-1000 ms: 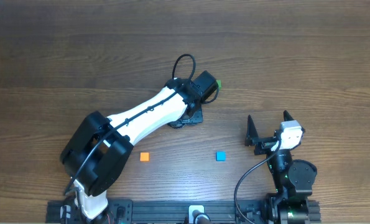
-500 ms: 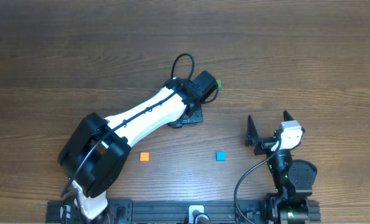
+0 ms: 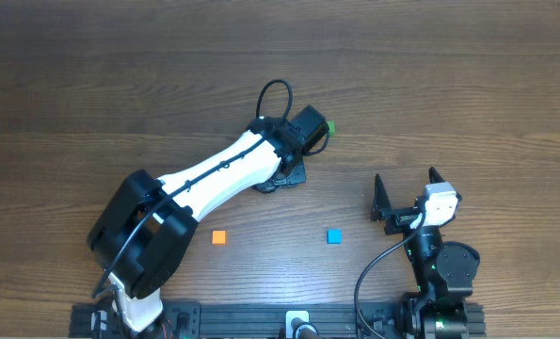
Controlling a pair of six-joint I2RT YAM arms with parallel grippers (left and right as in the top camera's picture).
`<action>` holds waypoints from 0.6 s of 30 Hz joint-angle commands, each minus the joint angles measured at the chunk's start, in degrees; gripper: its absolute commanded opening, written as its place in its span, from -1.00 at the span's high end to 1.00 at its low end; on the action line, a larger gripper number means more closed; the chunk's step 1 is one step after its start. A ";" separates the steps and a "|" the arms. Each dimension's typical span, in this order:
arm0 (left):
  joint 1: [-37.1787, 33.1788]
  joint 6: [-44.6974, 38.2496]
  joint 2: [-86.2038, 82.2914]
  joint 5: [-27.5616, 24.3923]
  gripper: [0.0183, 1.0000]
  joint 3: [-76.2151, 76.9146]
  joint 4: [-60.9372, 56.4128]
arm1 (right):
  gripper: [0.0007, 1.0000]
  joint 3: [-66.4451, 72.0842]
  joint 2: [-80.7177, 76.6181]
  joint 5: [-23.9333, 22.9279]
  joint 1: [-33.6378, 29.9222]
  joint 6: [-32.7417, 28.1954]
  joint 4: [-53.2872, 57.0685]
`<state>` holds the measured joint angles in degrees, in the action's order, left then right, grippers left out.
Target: Stack Cubes
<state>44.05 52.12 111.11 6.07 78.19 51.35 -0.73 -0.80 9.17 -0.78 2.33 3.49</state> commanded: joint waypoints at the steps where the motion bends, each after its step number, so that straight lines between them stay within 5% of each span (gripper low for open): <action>1: -0.46 0.83 -1.49 0.94 0.91 -0.37 0.09 | -0.98 0.44 0.42 0.66 -0.33 -0.26 -0.02; 18: -0.46 0.85 0.72 0.90 0.84 -0.37 0.02 | -0.98 0.44 0.42 0.63 -0.33 -0.24 -0.02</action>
<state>43.94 52.10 111.11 6.07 78.19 51.35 -0.73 -0.80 9.17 -0.78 2.35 3.49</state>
